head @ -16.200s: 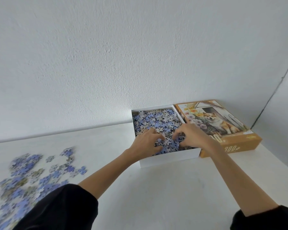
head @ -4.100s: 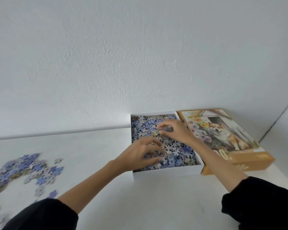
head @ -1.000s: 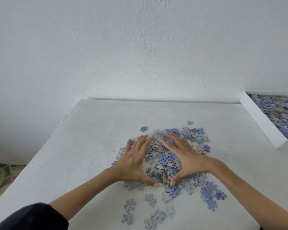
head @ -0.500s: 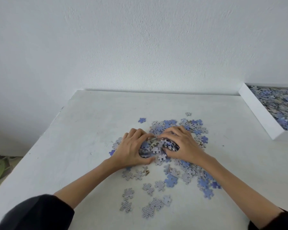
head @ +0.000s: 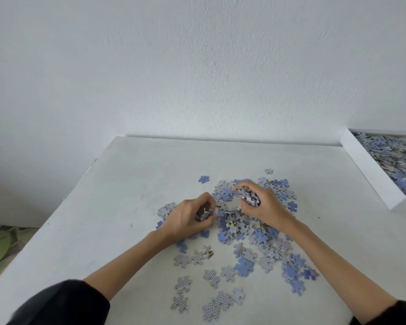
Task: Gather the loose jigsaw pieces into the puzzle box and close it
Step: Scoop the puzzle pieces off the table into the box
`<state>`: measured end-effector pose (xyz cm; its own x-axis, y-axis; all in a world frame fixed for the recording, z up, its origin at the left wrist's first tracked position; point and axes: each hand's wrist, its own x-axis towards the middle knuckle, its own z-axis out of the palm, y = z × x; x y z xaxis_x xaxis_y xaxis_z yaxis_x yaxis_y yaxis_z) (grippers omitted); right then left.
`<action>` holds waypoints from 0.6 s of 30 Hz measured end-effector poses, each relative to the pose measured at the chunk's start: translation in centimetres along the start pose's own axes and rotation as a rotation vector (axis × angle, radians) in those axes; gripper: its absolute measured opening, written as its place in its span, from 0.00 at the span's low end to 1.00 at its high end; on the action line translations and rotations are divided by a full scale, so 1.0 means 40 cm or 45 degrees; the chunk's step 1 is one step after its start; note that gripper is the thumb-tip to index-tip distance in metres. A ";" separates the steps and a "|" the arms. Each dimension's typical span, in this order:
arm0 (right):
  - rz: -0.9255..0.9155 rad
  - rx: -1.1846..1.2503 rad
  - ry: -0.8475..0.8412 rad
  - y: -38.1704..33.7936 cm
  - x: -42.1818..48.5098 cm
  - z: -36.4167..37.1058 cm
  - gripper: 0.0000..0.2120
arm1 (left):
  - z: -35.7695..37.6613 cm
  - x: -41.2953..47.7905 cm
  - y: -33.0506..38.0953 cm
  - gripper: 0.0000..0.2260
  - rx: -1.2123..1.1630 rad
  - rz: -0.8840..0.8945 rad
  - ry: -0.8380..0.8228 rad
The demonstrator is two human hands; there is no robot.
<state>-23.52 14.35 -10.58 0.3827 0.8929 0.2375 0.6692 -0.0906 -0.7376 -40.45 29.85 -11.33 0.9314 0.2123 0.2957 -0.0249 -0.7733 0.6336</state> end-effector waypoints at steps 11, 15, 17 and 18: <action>-0.064 0.231 -0.072 -0.032 0.005 -0.063 0.09 | -0.020 0.064 0.055 0.04 -0.322 0.070 0.009; -0.115 0.256 -0.092 -0.031 -0.001 -0.094 0.05 | -0.017 0.077 0.085 0.04 -0.306 0.087 -0.004; -0.115 0.251 -0.100 -0.030 -0.010 -0.114 0.06 | -0.013 0.084 0.103 0.04 -0.301 0.082 0.006; -0.111 0.247 -0.105 -0.030 -0.012 -0.122 0.07 | -0.012 0.087 0.111 0.05 -0.307 0.081 0.015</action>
<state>-21.39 11.86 -6.71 0.2702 0.9274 0.2587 0.5593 0.0676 -0.8262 -37.50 27.43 -7.17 0.9210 0.1754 0.3478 -0.1708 -0.6206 0.7653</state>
